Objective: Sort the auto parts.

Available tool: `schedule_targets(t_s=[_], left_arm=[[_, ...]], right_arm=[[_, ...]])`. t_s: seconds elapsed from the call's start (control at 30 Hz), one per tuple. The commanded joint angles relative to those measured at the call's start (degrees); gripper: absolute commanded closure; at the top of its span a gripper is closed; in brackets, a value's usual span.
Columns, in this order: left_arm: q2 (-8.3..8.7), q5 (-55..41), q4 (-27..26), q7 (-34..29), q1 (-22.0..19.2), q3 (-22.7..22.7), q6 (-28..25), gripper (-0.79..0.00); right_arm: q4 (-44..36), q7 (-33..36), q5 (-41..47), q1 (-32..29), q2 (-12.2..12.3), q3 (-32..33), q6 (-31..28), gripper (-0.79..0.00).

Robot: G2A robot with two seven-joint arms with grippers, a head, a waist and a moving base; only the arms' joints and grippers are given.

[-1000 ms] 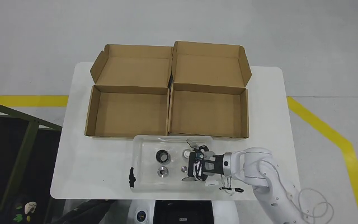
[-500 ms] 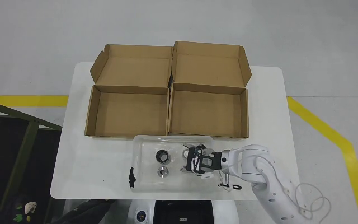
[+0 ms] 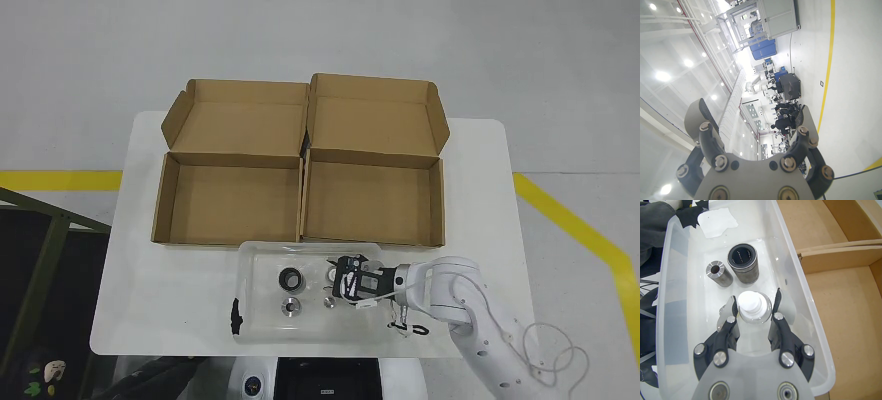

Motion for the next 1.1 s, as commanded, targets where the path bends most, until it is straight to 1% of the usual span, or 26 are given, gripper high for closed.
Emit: schedule_targets(t_s=[0.0,0.07,0.13,0.17,0.47,0.7,0.87,1.07], left_arm=[[0.00,0.0,0.0,0.0,0.0,0.0,0.0,-0.785],[0.00,0.0,0.0,0.0,0.0,0.0,0.0,-0.785],[0.00,0.0,0.0,0.0,0.0,0.0,0.0,-0.785],[0.00,0.0,0.0,0.0,0.0,0.0,0.0,-0.785],[0.00,0.0,0.0,0.0,0.0,0.0,0.0,-0.785],[0.00,0.0,0.0,0.0,0.0,0.0,0.0,-0.785],[0.00,0.0,0.0,0.0,0.0,0.0,0.0,-0.785],[0.00,0.0,0.0,0.0,0.0,0.0,0.0,-0.785]], right_arm=[[0.2,-0.1,-0.1,0.1,0.1,-0.2,0.1,-0.274],[0.4,-0.3,-0.1,0.2,0.1,-0.4,0.2,-0.209],[0.5,-0.5,-0.1,0.3,0.2,-0.6,0.2,-0.028],[0.5,-0.6,-0.1,0.3,0.2,-0.7,0.2,0.000],[-2.3,-3.3,0.6,0.7,0.8,-0.3,-1.2,0.000],[-5.7,-10.1,-0.4,1.0,1.0,0.0,-1.8,0.000],[-6.5,-14.1,-1.3,2.2,1.1,0.1,-2.5,0.000],[-7.4,-19.2,-0.8,3.7,1.0,0.3,-1.9,0.000]])
